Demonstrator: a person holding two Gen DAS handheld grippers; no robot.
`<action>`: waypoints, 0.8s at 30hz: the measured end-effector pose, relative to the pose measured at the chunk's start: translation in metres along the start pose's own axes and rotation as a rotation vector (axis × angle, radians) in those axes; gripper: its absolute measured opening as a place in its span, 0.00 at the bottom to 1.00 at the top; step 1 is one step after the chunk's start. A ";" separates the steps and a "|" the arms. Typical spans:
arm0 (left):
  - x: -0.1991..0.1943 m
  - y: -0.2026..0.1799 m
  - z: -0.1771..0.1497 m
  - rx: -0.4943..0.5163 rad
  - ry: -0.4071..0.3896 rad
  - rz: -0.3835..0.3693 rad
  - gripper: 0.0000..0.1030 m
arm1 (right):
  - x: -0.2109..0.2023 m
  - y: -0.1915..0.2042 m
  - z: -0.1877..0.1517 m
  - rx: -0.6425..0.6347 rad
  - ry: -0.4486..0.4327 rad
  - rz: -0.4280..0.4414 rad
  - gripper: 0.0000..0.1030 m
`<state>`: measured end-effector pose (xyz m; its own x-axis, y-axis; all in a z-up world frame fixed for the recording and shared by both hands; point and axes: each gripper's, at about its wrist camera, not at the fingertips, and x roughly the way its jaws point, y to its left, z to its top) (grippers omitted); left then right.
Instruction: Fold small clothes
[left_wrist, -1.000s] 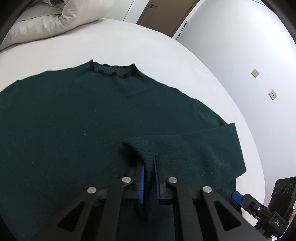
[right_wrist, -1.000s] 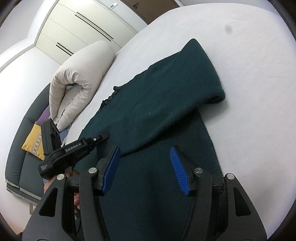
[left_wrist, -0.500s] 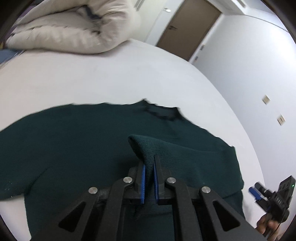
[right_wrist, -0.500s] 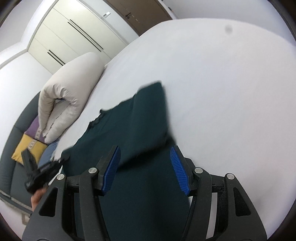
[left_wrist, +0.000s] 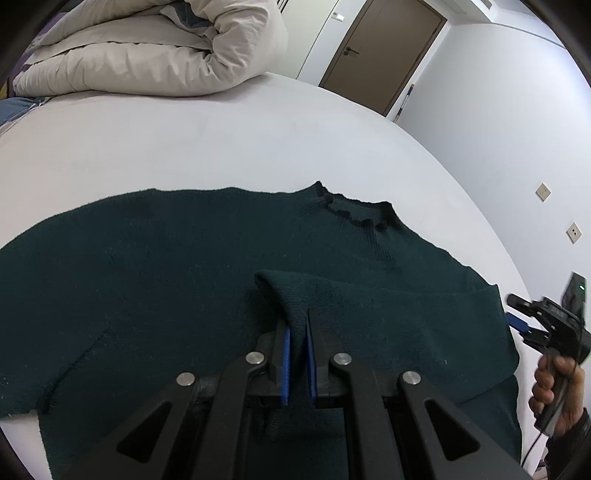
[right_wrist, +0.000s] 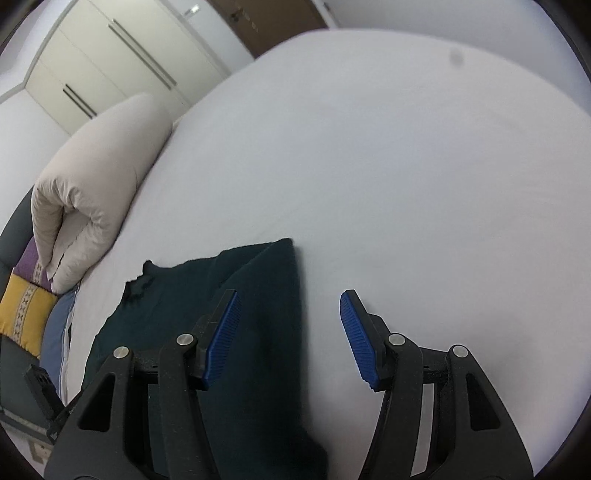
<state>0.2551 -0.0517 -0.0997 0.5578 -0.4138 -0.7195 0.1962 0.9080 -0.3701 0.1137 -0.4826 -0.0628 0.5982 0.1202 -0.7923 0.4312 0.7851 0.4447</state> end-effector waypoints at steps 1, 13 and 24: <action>-0.001 -0.001 0.000 0.004 -0.003 0.002 0.08 | 0.008 0.003 0.003 -0.023 0.009 -0.025 0.49; 0.004 0.007 -0.006 -0.025 -0.018 -0.016 0.09 | 0.035 0.005 0.023 -0.079 -0.025 -0.146 0.02; 0.007 0.014 -0.007 -0.050 -0.012 -0.039 0.16 | -0.025 0.037 -0.018 -0.225 -0.010 -0.084 0.50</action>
<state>0.2564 -0.0423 -0.1136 0.5600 -0.4479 -0.6970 0.1778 0.8866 -0.4269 0.1028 -0.4458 -0.0337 0.5739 0.0437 -0.8178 0.3191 0.9077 0.2724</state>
